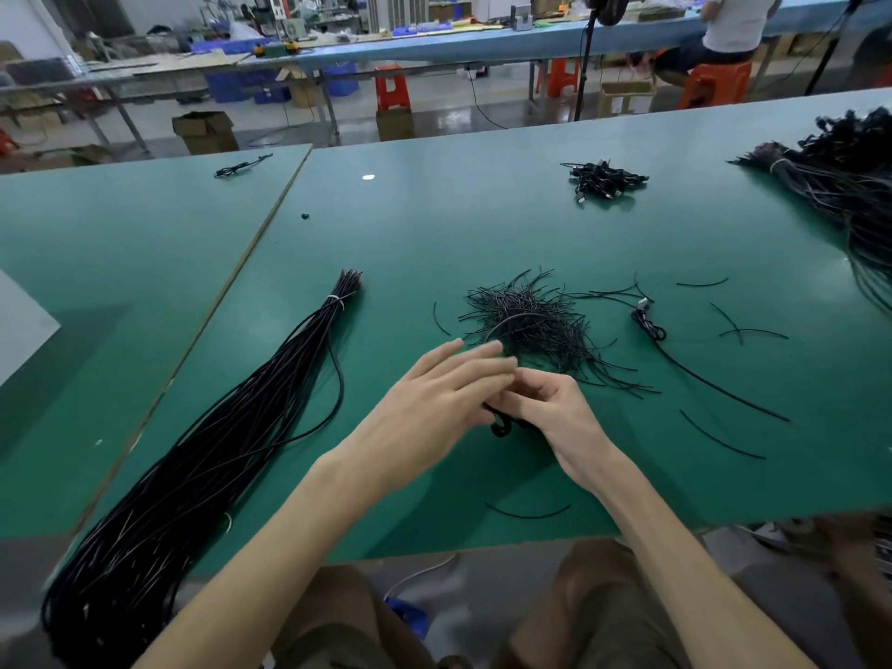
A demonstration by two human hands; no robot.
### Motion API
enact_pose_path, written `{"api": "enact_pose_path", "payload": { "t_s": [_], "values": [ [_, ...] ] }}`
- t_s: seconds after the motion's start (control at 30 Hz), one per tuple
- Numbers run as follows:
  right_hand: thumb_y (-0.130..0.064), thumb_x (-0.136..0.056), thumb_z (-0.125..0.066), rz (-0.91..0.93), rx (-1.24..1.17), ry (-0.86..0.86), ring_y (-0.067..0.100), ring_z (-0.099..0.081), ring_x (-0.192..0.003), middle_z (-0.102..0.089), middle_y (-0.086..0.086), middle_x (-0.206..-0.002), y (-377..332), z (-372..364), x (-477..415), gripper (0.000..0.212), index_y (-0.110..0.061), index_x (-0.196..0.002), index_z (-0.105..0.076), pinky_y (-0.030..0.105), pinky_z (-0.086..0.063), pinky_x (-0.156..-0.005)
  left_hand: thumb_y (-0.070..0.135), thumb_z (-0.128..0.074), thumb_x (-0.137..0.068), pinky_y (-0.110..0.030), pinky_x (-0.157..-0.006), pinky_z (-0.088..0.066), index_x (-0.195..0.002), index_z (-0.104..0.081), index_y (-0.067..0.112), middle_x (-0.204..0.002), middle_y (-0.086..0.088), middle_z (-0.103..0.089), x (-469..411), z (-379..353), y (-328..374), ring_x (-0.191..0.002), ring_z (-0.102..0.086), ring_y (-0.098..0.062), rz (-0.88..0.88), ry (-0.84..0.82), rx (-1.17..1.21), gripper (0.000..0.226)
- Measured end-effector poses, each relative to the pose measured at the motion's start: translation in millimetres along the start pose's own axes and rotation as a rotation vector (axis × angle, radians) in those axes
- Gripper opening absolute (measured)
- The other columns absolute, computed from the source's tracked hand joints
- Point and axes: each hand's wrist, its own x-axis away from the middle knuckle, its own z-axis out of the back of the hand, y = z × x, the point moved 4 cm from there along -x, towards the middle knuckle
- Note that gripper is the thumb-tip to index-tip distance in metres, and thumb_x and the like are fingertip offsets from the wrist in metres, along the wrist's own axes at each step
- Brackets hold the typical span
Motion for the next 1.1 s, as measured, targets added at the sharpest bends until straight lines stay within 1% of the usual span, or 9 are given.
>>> {"api": "enact_pose_path", "payload": {
  "t_s": [0.17,0.27,0.37,0.47,0.6,0.73,0.87,0.97,1.1],
  "values": [
    [-0.015,-0.086,-0.081,-0.012,0.091,-0.021,0.021,-0.074,-0.097,-0.079,0.012,-0.102,0,-3,1,0.018,-0.013,-0.103,-0.080,0.027,-0.057,-0.089,0.033,-0.075,-0.091,-0.036,-0.117,-0.036,-0.137,-0.059,0.018,-0.141,0.006,-0.059,6,-2,2,-0.125,-0.058,-0.015,0.001,-0.040,-0.101,0.052],
    [-0.021,-0.078,-0.089,-0.071,0.164,0.019,0.017,-0.073,-0.084,-0.079,0.008,-0.093,2,-3,0,0.037,-0.013,-0.107,-0.069,0.024,-0.055,-0.083,0.019,-0.082,-0.084,-0.037,-0.108,-0.042,-0.126,-0.065,0.014,-0.125,-0.001,-0.063,4,-2,5,-0.110,-0.061,-0.024,-0.003,-0.009,-0.143,0.046],
    [-0.024,-0.075,-0.091,-0.120,0.131,0.044,0.017,-0.068,-0.077,-0.079,0.011,-0.089,5,0,-1,0.053,-0.016,-0.112,-0.054,0.029,-0.051,-0.084,0.012,-0.071,-0.091,-0.038,-0.105,-0.045,-0.116,-0.070,0.014,-0.104,0.000,-0.065,8,-1,8,-0.098,-0.062,-0.025,-0.036,0.043,-0.170,0.025],
    [-0.026,-0.075,-0.091,-0.117,0.147,0.003,0.019,-0.066,-0.076,-0.078,0.016,-0.091,5,0,-1,0.052,-0.016,-0.113,-0.057,0.032,-0.049,-0.084,0.012,-0.060,-0.098,-0.039,-0.103,-0.047,-0.109,-0.071,0.011,-0.094,-0.001,-0.064,15,-2,9,-0.091,-0.062,-0.027,-0.033,0.093,-0.165,0.015],
    [-0.028,-0.081,-0.086,-0.079,0.176,-0.010,0.013,-0.065,-0.075,-0.077,0.005,-0.083,4,-4,-1,0.039,-0.013,-0.108,-0.063,0.026,-0.049,-0.080,0.011,-0.066,-0.098,-0.037,-0.095,-0.049,-0.101,-0.072,0.013,-0.087,0.000,-0.063,18,-6,4,-0.085,-0.062,-0.025,0.010,0.159,-0.152,0.007],
    [-0.042,-0.078,-0.083,-0.026,0.215,0.027,0.011,-0.068,-0.090,-0.076,0.001,-0.095,2,-4,-1,0.041,-0.018,-0.108,-0.068,0.035,-0.051,-0.092,0.015,-0.069,-0.099,-0.035,-0.090,-0.049,-0.100,-0.072,0.015,-0.091,0.003,-0.065,16,-3,-1,-0.086,-0.060,-0.023,0.054,0.238,-0.142,0.003],
    [-0.051,-0.085,-0.077,-0.028,0.147,0.025,0.012,-0.069,-0.092,-0.077,0.002,-0.098,0,-4,2,0.036,-0.021,-0.104,-0.074,0.024,-0.054,-0.086,0.024,-0.066,-0.102,-0.034,-0.087,-0.050,-0.102,-0.072,0.013,-0.090,0.002,-0.065,12,-1,0,-0.082,-0.060,-0.023,0.058,0.247,-0.134,0.013],
    [-0.058,-0.091,-0.064,-0.030,0.106,0.053,0.016,-0.066,-0.100,-0.076,0.004,-0.107,-2,0,3,0.044,-0.019,-0.106,-0.075,0.028,-0.052,-0.088,0.028,-0.063,-0.102,-0.037,-0.085,-0.053,-0.103,-0.073,0.010,-0.089,-0.001,-0.065,12,3,-4,-0.080,-0.061,-0.024,0.097,0.250,-0.122,0.021],
    [-0.055,-0.094,-0.060,-0.020,0.146,0.032,0.013,-0.061,-0.091,-0.074,0.009,-0.104,-2,-2,3,0.040,-0.020,-0.105,-0.077,0.027,-0.048,-0.082,0.030,-0.059,-0.102,-0.038,-0.083,-0.055,-0.103,-0.073,0.007,-0.089,-0.003,-0.065,13,7,-5,-0.079,-0.064,-0.025,0.084,0.221,-0.107,0.027]
  ]
}}
